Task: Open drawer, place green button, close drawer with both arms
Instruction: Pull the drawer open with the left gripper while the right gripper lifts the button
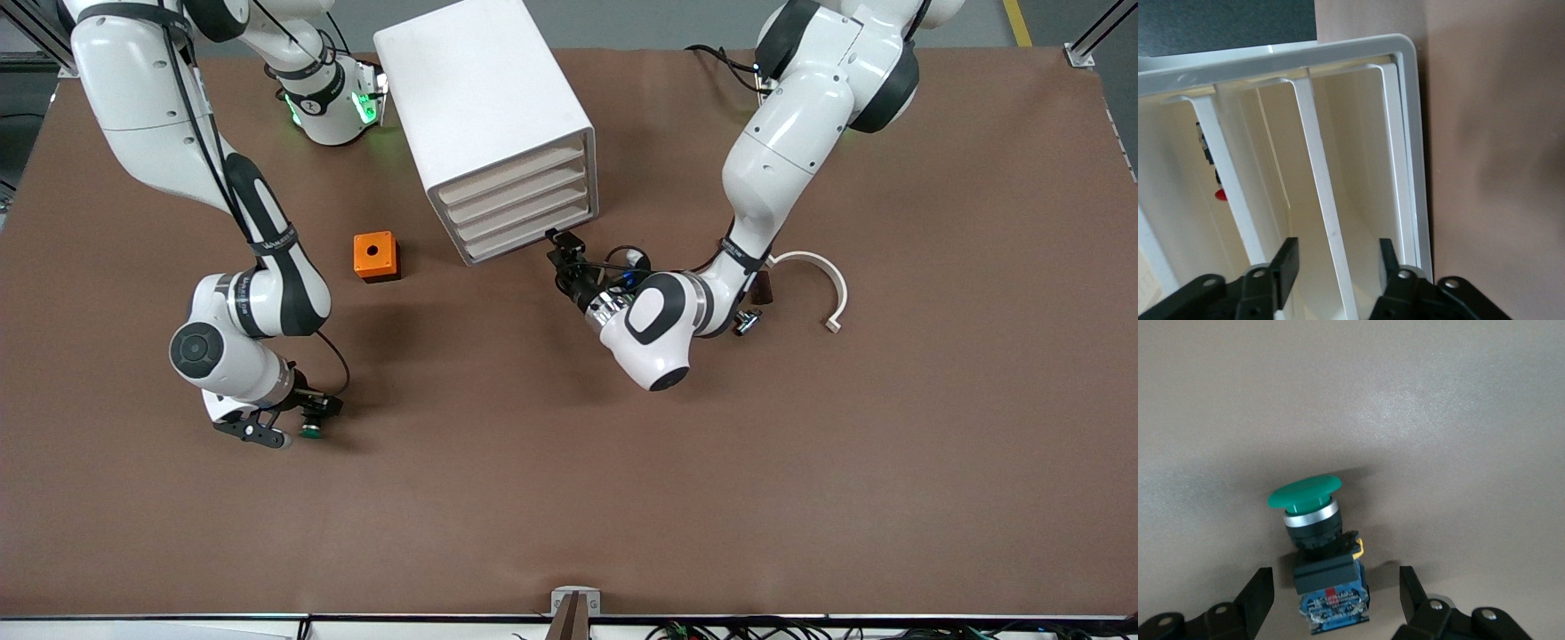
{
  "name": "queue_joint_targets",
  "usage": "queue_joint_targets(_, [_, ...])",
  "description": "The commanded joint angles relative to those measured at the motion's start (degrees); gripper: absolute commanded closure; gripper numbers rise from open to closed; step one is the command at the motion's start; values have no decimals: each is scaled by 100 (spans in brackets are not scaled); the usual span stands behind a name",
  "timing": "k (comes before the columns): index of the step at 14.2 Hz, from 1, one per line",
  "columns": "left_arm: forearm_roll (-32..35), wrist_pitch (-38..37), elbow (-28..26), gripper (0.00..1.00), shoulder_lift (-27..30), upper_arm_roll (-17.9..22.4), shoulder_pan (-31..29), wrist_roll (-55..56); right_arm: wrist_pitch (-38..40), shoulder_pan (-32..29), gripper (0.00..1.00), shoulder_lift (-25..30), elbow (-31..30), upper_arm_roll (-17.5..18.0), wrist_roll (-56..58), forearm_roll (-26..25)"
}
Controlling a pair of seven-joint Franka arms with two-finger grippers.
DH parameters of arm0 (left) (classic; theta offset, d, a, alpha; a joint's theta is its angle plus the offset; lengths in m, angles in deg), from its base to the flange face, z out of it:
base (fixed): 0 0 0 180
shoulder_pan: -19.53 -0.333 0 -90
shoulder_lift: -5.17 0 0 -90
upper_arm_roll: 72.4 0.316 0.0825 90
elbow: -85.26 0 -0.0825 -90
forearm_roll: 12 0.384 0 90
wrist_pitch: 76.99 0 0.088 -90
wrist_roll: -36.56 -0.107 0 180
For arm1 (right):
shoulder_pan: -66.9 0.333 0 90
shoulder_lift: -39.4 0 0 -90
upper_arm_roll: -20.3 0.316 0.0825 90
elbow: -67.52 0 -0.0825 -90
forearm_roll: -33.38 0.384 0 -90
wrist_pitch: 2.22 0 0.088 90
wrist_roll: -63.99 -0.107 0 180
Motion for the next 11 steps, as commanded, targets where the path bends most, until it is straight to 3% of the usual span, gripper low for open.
queue_joint_targets(1, [-128, -203, -38, 49, -66, -40, 125, 107, 51, -24, 29, -136, 200, 41, -75, -101])
queue_joint_targets(3, [-137, -257, -108, 49, -74, -49, 195, 98, 77, -24, 48, -136, 200, 41, -57, -92])
queue_joint_targets(7, [-137, -353, -161, 50, -136, -58, 415, 115, 77, -60, 96, -136, 208, 41, -75, -66])
queue_joint_targets(11, [-119, -634, -205, 66, -162, -58, 714, 89, 645, 2, 100, 5, 392, 50, -110, -13])
